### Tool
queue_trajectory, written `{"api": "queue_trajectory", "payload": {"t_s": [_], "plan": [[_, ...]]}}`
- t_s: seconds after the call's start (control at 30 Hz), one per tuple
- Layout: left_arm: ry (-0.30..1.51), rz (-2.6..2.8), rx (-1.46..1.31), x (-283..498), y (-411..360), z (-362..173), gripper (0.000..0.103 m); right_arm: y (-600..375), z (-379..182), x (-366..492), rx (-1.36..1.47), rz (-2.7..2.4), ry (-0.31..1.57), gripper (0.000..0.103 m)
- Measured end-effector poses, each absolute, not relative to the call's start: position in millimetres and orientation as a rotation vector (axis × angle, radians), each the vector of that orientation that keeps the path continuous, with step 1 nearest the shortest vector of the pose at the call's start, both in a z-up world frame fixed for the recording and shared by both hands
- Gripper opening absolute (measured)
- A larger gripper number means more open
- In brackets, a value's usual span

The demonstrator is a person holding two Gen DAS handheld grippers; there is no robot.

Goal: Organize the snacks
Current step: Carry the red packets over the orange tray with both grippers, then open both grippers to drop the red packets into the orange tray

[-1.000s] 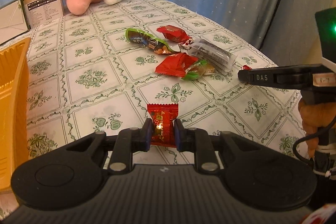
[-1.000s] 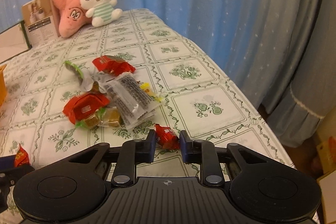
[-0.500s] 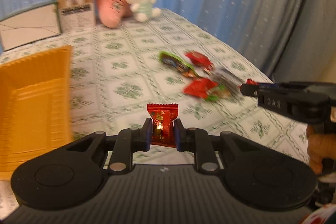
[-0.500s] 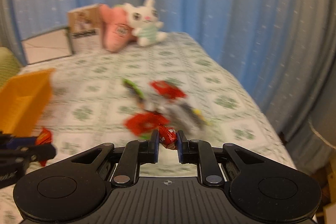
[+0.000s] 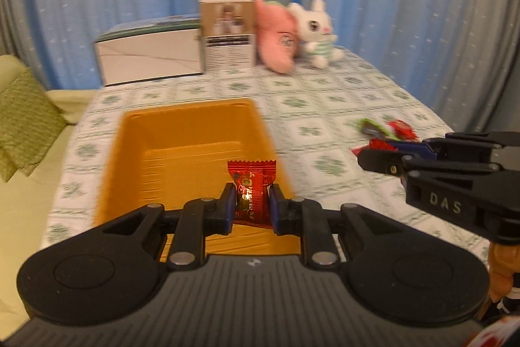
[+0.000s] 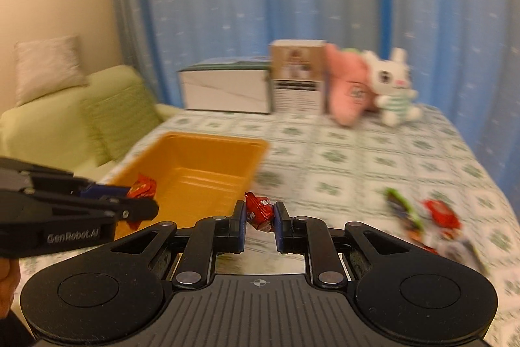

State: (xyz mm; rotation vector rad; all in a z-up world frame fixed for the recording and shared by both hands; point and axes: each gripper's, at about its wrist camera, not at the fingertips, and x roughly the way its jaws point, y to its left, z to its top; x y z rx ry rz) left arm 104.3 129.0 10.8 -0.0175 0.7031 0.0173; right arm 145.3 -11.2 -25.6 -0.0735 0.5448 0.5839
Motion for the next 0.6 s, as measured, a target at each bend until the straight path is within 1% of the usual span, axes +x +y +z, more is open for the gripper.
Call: {"api": "queue_trajectory", "payload": {"t_s": [0.2,0.5,0.57,0.6], "plan": [[0.721,0.083,-0.06,98.6,172.4,6.6,0.019,24.3,-35.7,151.6,-0.08,0.687,0.576,0.017],[0.747,0.095,-0.058,112.9,194.3,-5.5,0.02,47.5,-47.5,160.0,-0.087,0.716,0.613,0.017],[0.755,0.106,-0.056,115.4,197.7,-9.1,0.031,48.2,-49.9,162.8,-0.083,0.719,0.621,0.017],[0.757,0.111,-0.057,115.5,199.1,-10.1,0.039,47.9,-51.6,163.9,-0.082,0.719,0.625,0.017]]}}
